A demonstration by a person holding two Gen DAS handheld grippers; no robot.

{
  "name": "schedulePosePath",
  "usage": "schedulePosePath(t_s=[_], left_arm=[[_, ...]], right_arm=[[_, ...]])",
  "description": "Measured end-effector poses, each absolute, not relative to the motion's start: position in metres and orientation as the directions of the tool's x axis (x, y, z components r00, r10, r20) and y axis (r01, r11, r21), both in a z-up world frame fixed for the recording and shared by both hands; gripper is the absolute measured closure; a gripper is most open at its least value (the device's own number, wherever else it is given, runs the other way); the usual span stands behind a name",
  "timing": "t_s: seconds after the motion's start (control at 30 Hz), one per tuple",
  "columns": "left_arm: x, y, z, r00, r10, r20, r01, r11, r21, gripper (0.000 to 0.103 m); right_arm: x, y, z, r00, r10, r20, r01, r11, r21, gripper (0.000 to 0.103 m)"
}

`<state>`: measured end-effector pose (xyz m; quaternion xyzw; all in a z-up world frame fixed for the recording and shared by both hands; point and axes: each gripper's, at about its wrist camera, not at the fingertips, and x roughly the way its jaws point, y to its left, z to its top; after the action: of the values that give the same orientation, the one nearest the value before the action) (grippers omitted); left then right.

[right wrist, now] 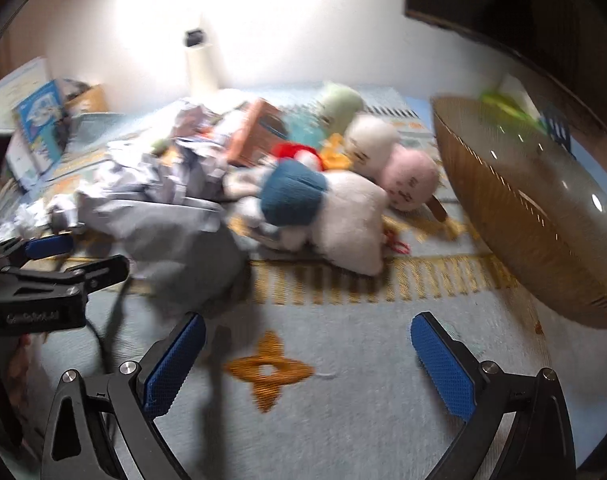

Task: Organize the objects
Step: 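Grasp the grey striped cloth with the right gripper while the left gripper grasps a crumpled paper ball, then carry the cloth and paper ball into the brown glass bowl while both grippers open to release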

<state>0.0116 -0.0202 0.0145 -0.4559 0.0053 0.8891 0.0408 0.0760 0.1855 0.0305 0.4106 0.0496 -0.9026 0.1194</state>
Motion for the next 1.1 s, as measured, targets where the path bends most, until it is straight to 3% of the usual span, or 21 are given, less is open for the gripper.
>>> schedulePosePath(t_s=[0.17, 0.4, 0.57, 0.6, 0.63, 0.67, 0.7, 0.73, 0.83, 1.1], left_arm=[[0.029, -0.071, 0.052, -0.665, -0.033, -0.746, 0.061, -0.998, -0.01, 0.002], [0.007, -0.158, 0.028, -0.541, -0.189, -0.82, 0.335, -0.942, -0.004, 0.001], [-0.003, -0.179, 0.016, -0.532, -0.199, -0.823, 0.376, -0.926, -0.019, 0.002], [-0.006, -0.18, 0.014, -0.535, -0.184, -0.824, 0.365, -0.931, -0.029, 0.007], [-0.008, -0.182, 0.012, -0.538, -0.151, -0.829, 0.348, -0.936, -0.055, 0.016], [-0.01, -0.183, 0.009, -0.526, -0.129, -0.841, 0.345, -0.936, -0.072, 0.04], [-0.01, -0.182, 0.012, -0.532, -0.156, -0.833, 0.352, -0.935, -0.049, 0.055], [-0.01, -0.183, 0.013, -0.528, -0.133, -0.839, 0.344, -0.936, -0.069, 0.063], [-0.003, -0.182, 0.02, -0.544, -0.083, -0.835, 0.356, -0.924, -0.14, 0.067], [0.013, -0.141, 0.072, -0.617, -0.018, -0.786, 0.264, -0.946, -0.186, 0.067]], right_arm=[[0.08, 0.153, 0.04, -0.621, -0.26, -0.74, 0.409, -0.912, -0.023, 0.0], [0.056, 0.118, 0.031, -0.56, -0.273, -0.783, 0.489, -0.871, -0.047, 0.0], [0.036, 0.112, 0.024, -0.545, -0.235, -0.805, 0.438, -0.898, -0.035, 0.0], [0.034, 0.114, 0.023, -0.534, -0.238, -0.811, 0.43, -0.902, -0.018, 0.001], [0.031, 0.117, 0.022, -0.526, -0.242, -0.816, 0.423, -0.906, -0.005, 0.009], [0.029, 0.118, 0.021, -0.521, -0.241, -0.819, 0.416, -0.909, 0.002, 0.016], [0.028, 0.118, 0.02, -0.517, -0.233, -0.823, 0.411, -0.912, -0.001, 0.034], [0.028, 0.119, 0.021, -0.524, -0.227, -0.821, 0.408, -0.913, -0.008, 0.043], [0.032, 0.123, 0.027, -0.524, -0.258, -0.812, 0.422, -0.906, 0.015, 0.049], [0.054, 0.151, 0.068, -0.593, -0.314, -0.741, 0.428, -0.903, 0.04, 0.05]])
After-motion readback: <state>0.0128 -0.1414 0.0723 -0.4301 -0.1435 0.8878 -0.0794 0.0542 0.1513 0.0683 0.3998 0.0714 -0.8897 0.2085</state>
